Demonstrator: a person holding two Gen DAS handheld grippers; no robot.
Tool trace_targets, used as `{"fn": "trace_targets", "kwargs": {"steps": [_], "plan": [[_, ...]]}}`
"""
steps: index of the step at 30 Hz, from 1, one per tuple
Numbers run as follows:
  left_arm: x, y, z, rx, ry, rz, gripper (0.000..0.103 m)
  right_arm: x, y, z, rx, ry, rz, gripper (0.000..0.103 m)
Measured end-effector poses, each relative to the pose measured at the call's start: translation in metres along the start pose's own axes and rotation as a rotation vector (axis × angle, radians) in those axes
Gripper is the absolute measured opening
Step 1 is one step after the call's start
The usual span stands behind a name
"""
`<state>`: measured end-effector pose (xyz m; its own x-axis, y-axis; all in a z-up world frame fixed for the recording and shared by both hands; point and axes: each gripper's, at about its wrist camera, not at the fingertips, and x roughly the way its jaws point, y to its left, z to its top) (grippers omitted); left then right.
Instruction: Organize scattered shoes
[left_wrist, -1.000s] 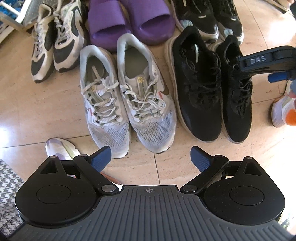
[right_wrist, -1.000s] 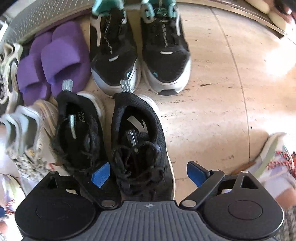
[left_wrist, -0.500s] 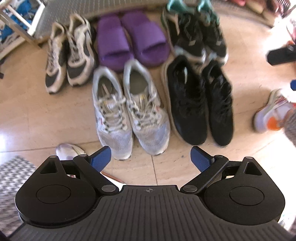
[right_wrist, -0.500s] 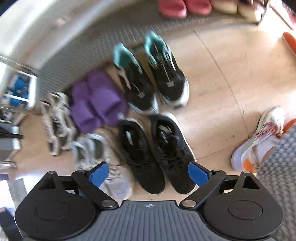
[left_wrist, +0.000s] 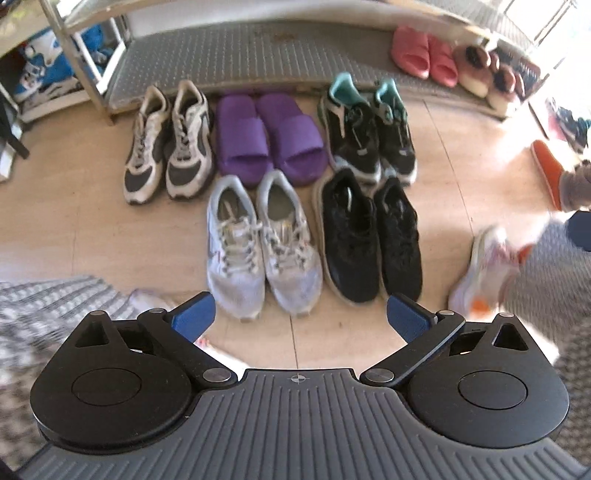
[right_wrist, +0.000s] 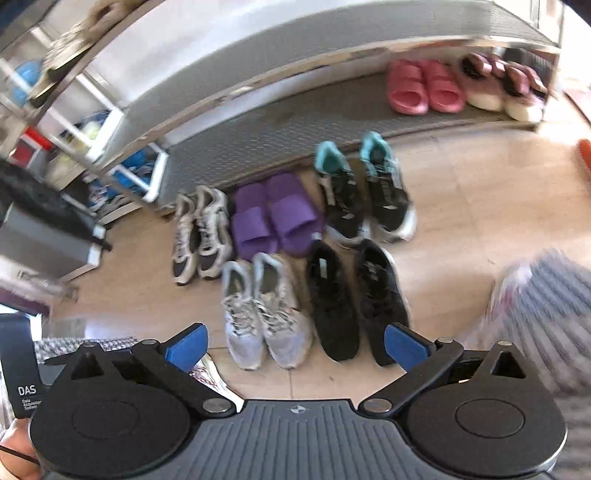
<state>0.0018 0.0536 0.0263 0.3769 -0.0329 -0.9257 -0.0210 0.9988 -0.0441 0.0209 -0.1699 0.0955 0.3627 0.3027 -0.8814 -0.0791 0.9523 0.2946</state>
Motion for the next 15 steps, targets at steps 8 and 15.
{"fn": "trace_targets", "kwargs": {"steps": [8, 15], "plan": [[0.015, -0.009, -0.002, 0.136, -0.033, 0.102, 0.101, 0.057, 0.008, -0.007, -0.167, -0.093, -0.164, 0.102], [0.019, -0.012, 0.002, 0.099, -0.042, 0.081, 0.101, 0.059, -0.011, 0.003, -0.059, -0.064, -0.177, 0.102]]}}
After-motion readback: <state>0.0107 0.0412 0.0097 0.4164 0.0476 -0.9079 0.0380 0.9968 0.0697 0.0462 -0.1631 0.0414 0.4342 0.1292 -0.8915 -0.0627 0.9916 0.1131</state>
